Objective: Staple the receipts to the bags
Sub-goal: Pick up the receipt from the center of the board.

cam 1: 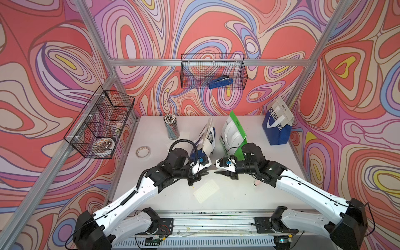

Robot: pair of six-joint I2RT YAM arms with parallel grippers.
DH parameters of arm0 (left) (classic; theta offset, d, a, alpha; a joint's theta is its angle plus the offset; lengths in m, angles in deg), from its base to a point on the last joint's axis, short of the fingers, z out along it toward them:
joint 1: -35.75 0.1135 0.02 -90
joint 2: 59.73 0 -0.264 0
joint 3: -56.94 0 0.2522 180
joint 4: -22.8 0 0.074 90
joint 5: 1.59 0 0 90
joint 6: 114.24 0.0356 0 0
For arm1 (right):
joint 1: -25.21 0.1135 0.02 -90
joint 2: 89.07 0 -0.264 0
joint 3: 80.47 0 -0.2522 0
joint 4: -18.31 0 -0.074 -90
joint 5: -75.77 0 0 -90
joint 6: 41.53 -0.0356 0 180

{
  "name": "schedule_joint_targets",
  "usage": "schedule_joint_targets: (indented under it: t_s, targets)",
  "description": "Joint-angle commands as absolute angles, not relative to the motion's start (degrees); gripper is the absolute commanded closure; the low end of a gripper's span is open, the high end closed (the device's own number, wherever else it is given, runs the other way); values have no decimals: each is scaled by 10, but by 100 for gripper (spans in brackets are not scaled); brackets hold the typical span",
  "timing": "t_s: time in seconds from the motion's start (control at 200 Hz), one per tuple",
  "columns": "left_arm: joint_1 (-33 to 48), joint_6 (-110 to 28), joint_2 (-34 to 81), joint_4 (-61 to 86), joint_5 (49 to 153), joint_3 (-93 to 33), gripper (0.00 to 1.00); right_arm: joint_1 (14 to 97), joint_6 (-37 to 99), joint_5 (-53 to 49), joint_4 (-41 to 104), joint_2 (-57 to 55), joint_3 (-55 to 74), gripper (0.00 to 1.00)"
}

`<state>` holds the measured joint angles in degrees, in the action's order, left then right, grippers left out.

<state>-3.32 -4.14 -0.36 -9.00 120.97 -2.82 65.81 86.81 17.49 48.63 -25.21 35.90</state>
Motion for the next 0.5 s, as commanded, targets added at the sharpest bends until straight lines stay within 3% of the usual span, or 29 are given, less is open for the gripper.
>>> schedule_joint_targets:
  t_s: [0.0, 0.145, 0.285, 0.496]
  targets:
    - [-35, -54, -17, -44, 1225, -31, 100, 661, 796, 123, 397, -304, 400, 33]
    - [-34, -128, -48, 93, 1220, 8, 100, 659, 602, 10, 226, -379, 483, 2]
    - [-34, -176, -65, 228, 1209, 49, 100, 656, 481, 9, 118, -418, 537, 2]
    - [-34, -177, -43, 363, 1302, 83, 100, 651, 371, 55, 14, -397, 556, 2]
